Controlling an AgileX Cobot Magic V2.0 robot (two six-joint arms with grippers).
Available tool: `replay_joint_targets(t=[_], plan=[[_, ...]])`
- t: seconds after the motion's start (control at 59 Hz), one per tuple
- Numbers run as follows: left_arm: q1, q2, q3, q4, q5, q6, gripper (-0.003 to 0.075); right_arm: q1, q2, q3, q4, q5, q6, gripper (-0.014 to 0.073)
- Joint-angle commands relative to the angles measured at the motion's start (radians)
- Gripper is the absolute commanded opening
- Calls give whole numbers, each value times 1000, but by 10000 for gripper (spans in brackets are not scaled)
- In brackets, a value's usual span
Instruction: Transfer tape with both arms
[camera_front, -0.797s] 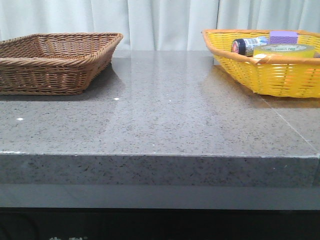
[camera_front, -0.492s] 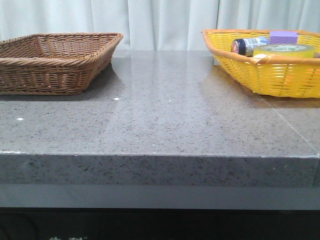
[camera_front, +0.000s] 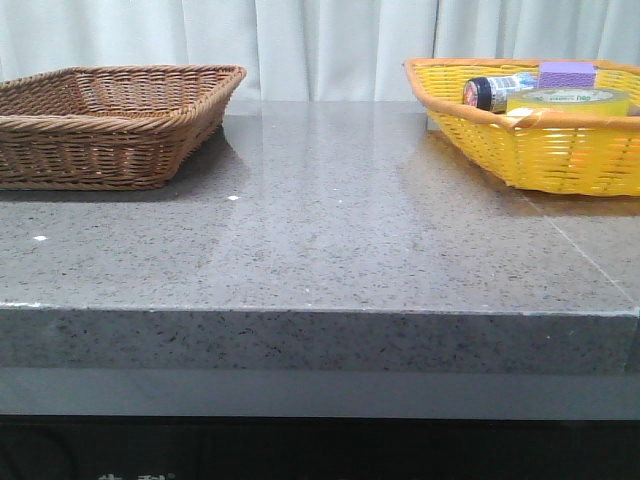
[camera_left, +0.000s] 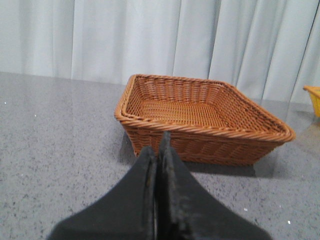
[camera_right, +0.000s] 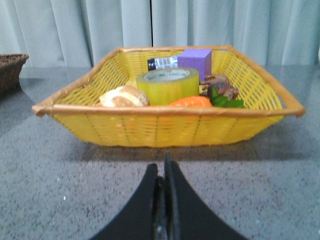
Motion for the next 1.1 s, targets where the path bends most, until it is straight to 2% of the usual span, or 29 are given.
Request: replay_joint_targets(t=[0.0,0.085,0.373,0.729,0.865,1.086], plan=[[2,-19,22,-7,-109,-13,-20,-2,-27,-36,9,-124,-9,-67],[2,-15,-28,-7,-76,-13,-20,-2,-27,-71,13,-101,-9,-67],[2,9,-371,-7,253,-13,-20,-2,36,-342,13,144,-9,-67],[2,319,-788,-7,544,-13,-20,-2,331,-796,13,497,-9,-67],[2,433,-858,-7,607,-13,-20,-2,434,-893,13,610,-9,-67],[2,538,-859,-7,622,-13,-20,-2,540,-900,13,637,-9,-67]])
